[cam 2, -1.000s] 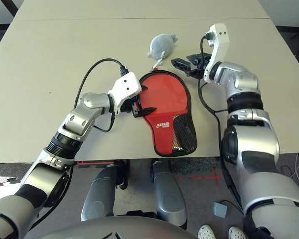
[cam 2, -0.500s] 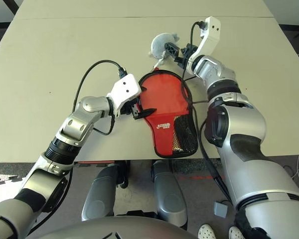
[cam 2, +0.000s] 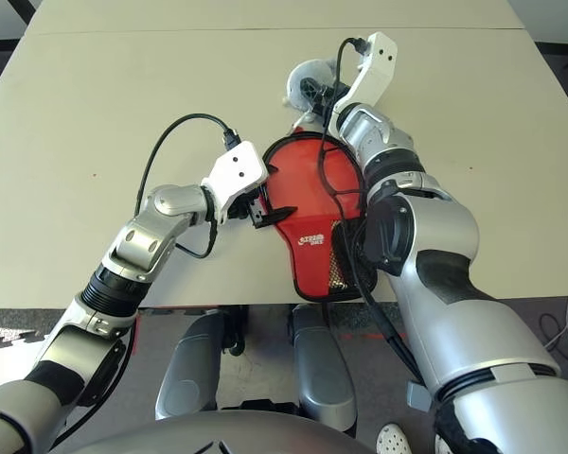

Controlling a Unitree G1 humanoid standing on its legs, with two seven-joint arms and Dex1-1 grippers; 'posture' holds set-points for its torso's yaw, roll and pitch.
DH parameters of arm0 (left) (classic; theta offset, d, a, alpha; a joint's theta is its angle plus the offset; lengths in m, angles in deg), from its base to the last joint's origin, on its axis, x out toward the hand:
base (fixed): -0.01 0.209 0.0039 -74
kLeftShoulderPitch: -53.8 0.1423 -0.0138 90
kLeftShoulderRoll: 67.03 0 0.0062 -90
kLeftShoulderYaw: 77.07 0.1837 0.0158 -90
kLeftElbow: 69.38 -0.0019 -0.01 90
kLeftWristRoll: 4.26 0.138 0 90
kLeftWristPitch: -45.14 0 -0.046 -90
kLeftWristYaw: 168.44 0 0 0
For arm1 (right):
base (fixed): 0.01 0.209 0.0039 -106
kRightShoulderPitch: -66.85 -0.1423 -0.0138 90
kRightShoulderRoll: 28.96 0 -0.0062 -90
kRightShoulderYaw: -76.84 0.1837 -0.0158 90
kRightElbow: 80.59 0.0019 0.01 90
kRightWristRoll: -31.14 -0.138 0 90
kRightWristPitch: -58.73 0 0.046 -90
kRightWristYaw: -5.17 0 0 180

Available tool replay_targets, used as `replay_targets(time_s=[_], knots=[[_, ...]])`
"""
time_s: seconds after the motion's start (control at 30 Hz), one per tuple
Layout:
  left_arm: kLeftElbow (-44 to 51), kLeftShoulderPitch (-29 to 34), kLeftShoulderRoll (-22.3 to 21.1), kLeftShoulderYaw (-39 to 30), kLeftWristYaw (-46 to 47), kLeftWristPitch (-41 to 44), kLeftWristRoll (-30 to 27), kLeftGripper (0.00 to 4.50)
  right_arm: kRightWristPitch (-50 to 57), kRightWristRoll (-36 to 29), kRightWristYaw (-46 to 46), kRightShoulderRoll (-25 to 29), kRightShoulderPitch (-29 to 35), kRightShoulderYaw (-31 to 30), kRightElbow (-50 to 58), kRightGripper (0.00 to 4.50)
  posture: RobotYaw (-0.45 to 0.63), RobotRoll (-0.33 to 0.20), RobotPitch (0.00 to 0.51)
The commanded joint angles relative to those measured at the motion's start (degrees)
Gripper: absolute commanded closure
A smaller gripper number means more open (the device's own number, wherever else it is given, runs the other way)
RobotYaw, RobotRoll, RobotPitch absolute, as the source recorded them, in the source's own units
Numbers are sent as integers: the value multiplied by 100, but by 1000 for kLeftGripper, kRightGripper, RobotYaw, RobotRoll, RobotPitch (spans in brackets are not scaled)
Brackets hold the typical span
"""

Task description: Store the ping-pong paddle in its case and zip it.

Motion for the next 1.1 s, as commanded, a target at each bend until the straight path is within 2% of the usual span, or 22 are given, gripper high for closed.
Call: replay_targets(time_s=[0.03,0.1,0.37,0.77,0.97,1.1], knots=[[-345,286,-164,313,-1,373,174,0,-82,103,74,56,39,24,-93,3930,-7,0,325],[-380,259,-143,330,6,363,167,0,-101,142,61,134,82,18,-84,4493,-12,0,325],[-519,132,-118,477,6,264,186,0,-131,390,-320,707,294,-160,17,4493,-46,0,323],[-1008,-78,63,667,-42,23,209,0,122,572,-1478,1955,800,-573,483,4493,-130,0,310],[-1356,-224,173,673,-70,-162,230,0,535,641,-2069,2546,1183,-819,993,4493,-163,0,303],[-1607,-343,266,637,-66,-264,243,0,1253,558,-2858,3034,1639,-1009,1704,4493,-180,0,301]])
